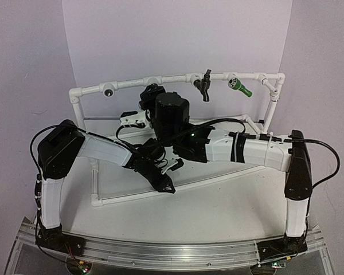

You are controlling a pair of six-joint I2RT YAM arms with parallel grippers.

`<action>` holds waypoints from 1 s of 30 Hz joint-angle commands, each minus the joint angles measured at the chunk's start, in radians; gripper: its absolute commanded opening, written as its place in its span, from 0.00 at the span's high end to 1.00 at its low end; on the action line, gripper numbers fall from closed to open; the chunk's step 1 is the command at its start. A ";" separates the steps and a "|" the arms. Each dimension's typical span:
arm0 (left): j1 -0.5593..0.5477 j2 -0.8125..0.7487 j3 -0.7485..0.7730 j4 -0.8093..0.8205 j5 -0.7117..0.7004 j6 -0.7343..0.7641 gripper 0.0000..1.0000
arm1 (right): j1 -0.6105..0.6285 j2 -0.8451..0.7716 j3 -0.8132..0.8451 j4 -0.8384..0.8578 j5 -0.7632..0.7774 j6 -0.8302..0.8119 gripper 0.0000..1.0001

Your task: Install the water faucets

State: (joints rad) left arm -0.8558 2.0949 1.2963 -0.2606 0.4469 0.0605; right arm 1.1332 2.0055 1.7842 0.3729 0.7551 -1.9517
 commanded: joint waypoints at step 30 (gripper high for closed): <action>-0.003 0.157 -0.058 -0.118 -0.126 -0.110 1.00 | -0.018 0.155 0.240 0.110 0.114 1.492 1.00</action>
State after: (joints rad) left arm -0.8536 2.0991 1.3025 -0.2653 0.4560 0.0616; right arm 1.1282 2.1777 2.0289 0.3811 0.9303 -1.0055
